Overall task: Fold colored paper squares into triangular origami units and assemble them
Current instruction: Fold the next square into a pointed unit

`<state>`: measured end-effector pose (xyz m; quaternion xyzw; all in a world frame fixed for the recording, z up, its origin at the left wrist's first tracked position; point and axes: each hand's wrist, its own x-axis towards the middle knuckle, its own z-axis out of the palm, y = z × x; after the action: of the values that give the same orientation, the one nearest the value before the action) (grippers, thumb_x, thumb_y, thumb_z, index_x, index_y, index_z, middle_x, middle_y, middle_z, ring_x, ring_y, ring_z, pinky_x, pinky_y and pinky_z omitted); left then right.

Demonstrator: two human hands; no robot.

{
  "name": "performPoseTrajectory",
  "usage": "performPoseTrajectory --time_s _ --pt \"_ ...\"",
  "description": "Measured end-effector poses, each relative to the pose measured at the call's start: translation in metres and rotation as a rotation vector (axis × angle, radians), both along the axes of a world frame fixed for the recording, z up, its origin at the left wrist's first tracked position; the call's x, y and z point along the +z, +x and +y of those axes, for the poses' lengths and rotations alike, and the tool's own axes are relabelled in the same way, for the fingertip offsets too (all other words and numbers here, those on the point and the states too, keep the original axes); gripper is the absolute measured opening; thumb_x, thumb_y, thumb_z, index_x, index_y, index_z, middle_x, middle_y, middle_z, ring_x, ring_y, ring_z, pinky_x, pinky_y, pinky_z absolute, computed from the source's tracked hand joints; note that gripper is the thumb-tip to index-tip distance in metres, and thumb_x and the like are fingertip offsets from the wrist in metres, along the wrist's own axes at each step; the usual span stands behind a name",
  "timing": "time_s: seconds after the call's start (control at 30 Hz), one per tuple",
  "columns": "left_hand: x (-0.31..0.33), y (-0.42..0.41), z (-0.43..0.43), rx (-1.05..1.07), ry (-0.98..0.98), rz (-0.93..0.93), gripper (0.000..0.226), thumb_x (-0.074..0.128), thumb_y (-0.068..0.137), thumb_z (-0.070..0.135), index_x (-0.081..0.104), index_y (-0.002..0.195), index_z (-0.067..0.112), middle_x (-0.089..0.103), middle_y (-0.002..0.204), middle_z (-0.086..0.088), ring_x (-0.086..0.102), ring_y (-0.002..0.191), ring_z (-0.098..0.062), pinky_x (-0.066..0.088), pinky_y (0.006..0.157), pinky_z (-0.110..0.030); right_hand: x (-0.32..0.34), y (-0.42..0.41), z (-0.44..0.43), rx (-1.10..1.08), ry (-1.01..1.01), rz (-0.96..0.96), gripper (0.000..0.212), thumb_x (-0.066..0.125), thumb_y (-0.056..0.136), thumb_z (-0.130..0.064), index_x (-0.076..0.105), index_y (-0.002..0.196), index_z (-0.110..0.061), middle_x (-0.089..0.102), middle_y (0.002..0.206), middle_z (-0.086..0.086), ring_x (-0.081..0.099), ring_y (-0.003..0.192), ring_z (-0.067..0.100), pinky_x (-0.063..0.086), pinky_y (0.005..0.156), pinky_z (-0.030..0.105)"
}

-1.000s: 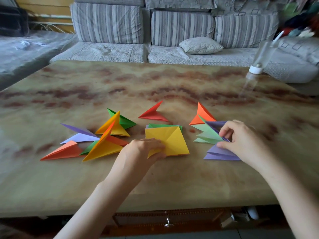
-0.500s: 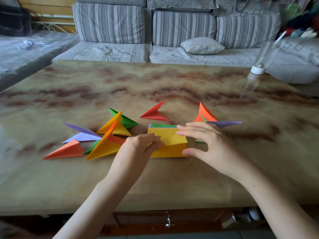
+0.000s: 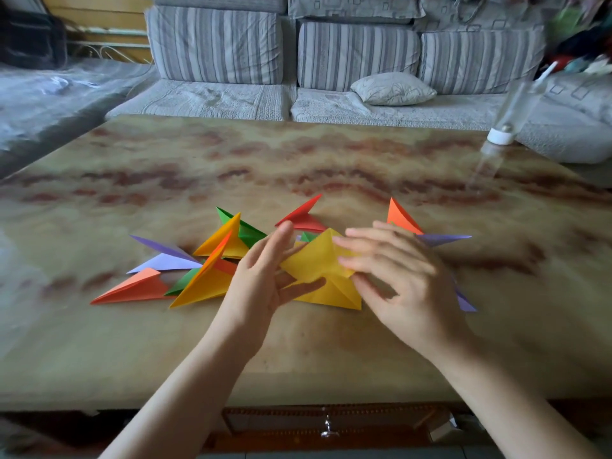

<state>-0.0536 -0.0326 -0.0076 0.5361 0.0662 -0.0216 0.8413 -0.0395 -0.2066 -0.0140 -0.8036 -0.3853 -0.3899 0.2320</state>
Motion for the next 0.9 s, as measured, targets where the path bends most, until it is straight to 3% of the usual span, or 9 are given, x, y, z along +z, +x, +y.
performPoseTrajectory --time_s 0.1,0.2,0.37,0.43,0.5,0.6,0.67,0.8,0.9 --pt "-0.005 0.000 0.003 0.058 0.106 -0.057 0.052 0.068 0.077 0.012 0.053 0.126 0.018 0.065 0.106 -0.011 0.064 0.086 -0.016 0.056 0.064 -0.023 -0.004 -0.002 0.004 0.072 -0.046 0.094 0.009 0.065 0.083 -0.009 0.073 0.083 -0.010 0.069 0.113 -0.001 0.060 0.113 0.019 0.042 0.100 0.043" --pt "-0.006 0.001 0.008 0.044 0.178 -0.105 0.038 0.064 0.081 -0.002 0.064 0.110 0.022 0.061 0.090 -0.014 0.062 0.083 -0.020 0.057 0.067 -0.023 -0.002 -0.001 0.005 0.078 0.027 0.248 0.012 0.066 0.083 -0.025 0.073 0.079 -0.015 0.064 0.122 -0.004 0.050 0.126 0.016 0.037 0.105 0.040" --pt "-0.002 -0.002 0.008 -0.022 0.093 -0.108 0.022 0.056 0.085 -0.007 0.069 0.095 0.007 0.070 0.082 -0.007 0.068 0.075 -0.015 0.057 0.066 -0.028 0.006 -0.003 0.005 0.043 0.297 0.566 0.018 0.074 0.073 -0.039 0.066 0.069 -0.024 0.049 0.140 -0.009 0.029 0.139 0.006 0.022 0.113 0.025" --pt "0.000 -0.003 0.007 -0.035 0.081 -0.112 0.019 0.052 0.087 -0.005 0.068 0.091 0.005 0.069 0.077 -0.004 0.067 0.070 -0.013 0.058 0.067 -0.030 0.007 -0.005 0.005 0.069 0.437 0.712 0.015 0.073 0.070 -0.036 0.063 0.067 -0.024 0.057 0.130 -0.012 0.044 0.126 -0.003 0.031 0.103 0.017" --pt "0.002 -0.003 0.005 -0.043 0.075 -0.104 0.017 0.051 0.089 0.000 0.068 0.086 0.005 0.070 0.077 -0.005 0.068 0.070 -0.015 0.059 0.066 -0.031 0.008 -0.004 0.006 0.092 0.545 0.772 0.016 0.073 0.068 -0.033 0.064 0.068 -0.020 0.069 0.103 -0.009 0.060 0.096 -0.002 0.039 0.086 0.015" --pt "0.004 -0.005 0.003 -0.081 0.025 -0.083 0.019 0.061 0.082 0.022 0.070 0.088 0.007 0.071 0.085 -0.010 0.070 0.078 -0.022 0.059 0.066 -0.032 0.009 -0.005 0.007 0.101 0.635 0.811 0.016 0.072 0.071 -0.032 0.066 0.071 -0.017 0.065 0.072 -0.008 0.055 0.070 0.006 0.042 0.069 0.021" --pt "0.004 -0.006 0.001 -0.113 0.082 -0.101 0.033 0.071 0.071 0.031 0.071 0.094 0.008 0.072 0.089 -0.011 0.069 0.079 -0.022 0.058 0.068 -0.030 0.010 -0.005 0.008 0.080 0.666 0.814 0.012 0.072 0.072 -0.031 0.065 0.073 -0.021 0.064 0.067 -0.009 0.055 0.066 0.006 0.043 0.064 0.021" --pt "0.002 -0.010 -0.005 -0.068 0.222 -0.155 0.035 0.076 0.060 0.013 0.069 0.094 0.010 0.072 0.079 -0.002 0.069 0.071 -0.013 0.058 0.065 -0.026 0.011 -0.006 0.010 0.068 0.744 0.810 0.027 0.076 0.070 -0.025 0.059 0.090 -0.018 0.065 0.069 -0.005 0.056 0.062 0.005 0.041 0.060 0.014" --pt "0.000 -0.011 -0.005 -0.017 0.246 -0.168 0.039 0.077 0.059 0.012 0.070 0.097 0.015 0.069 0.099 -0.011 0.070 0.075 -0.015 0.058 0.063 -0.027 0.014 -0.005 0.010 0.059 0.788 0.883 0.036 0.076 0.068 -0.023 0.061 0.100 -0.015 0.061 0.061 -0.009 0.052 0.055 0.000 0.037 0.055 0.009"
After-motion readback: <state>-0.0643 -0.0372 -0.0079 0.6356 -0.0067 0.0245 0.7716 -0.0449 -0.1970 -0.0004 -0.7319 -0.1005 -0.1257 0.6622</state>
